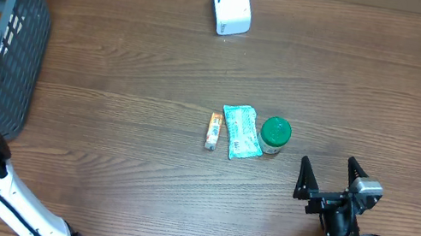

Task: Scan the item barcode
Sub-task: 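Reach the left gripper into the grey basket and grasp the snack bag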

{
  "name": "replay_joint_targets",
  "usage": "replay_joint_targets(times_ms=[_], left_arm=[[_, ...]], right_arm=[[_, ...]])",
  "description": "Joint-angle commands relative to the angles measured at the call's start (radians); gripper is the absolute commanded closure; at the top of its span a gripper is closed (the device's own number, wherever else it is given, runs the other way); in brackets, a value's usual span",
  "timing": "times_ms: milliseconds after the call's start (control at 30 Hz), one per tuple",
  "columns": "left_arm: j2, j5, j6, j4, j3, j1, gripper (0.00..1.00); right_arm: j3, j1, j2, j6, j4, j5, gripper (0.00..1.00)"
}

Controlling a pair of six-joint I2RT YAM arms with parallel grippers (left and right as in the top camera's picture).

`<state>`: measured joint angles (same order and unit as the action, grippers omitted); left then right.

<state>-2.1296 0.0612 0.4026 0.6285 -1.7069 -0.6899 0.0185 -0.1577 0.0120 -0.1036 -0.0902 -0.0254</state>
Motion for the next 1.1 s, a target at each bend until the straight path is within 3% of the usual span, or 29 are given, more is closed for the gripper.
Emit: replay_joint_targets(times_ms=[0,200,433,533,667,733,867,933,1067], left_arm=[[0.007,-0.059,0.071,-0.047,0.072,-0.005,0.02],[0.006,-0.088,0.077,-0.140,0.164,-0.005,0.00],[-0.043,-0.084,0.072,-0.156,0.200,-0.005,0.05],[-0.060,-0.080,0.072,-0.145,0.200,-0.005,0.18],[-0.060,-0.071,0.073,-0.145,0.197,-0.005,0.59],[-0.060,-0.047,0.072,-0.143,0.192,-0.005,0.72],[-0.051,-0.035,0.050,-0.108,0.150,-0.004,0.87],[-0.034,-0.035,-0.022,-0.097,0.123,-0.003,0.96],[0.026,-0.035,-0.172,-0.049,0.044,-0.003,0.96]], right_arm=[[-0.011,0.003,-0.009,0.007,0.007,0.005,0.00],[-0.011,0.003,-0.009,0.007,0.007,0.005,0.00],[-0.011,0.003,-0.009,0.007,0.007,0.005,0.00],[-0.011,0.003,-0.009,0.007,0.007,0.005,0.00],[-0.011,0.003,-0.009,0.007,0.007,0.005,0.00],[-0.011,0.003,-0.009,0.007,0.007,0.005,0.00],[-0.011,0.003,-0.009,0.007,0.007,0.005,0.00],[-0.011,0.003,-0.009,0.007,0.007,0.005,0.00],[-0.011,0.003,-0.009,0.007,0.007,0.005,0.00]])
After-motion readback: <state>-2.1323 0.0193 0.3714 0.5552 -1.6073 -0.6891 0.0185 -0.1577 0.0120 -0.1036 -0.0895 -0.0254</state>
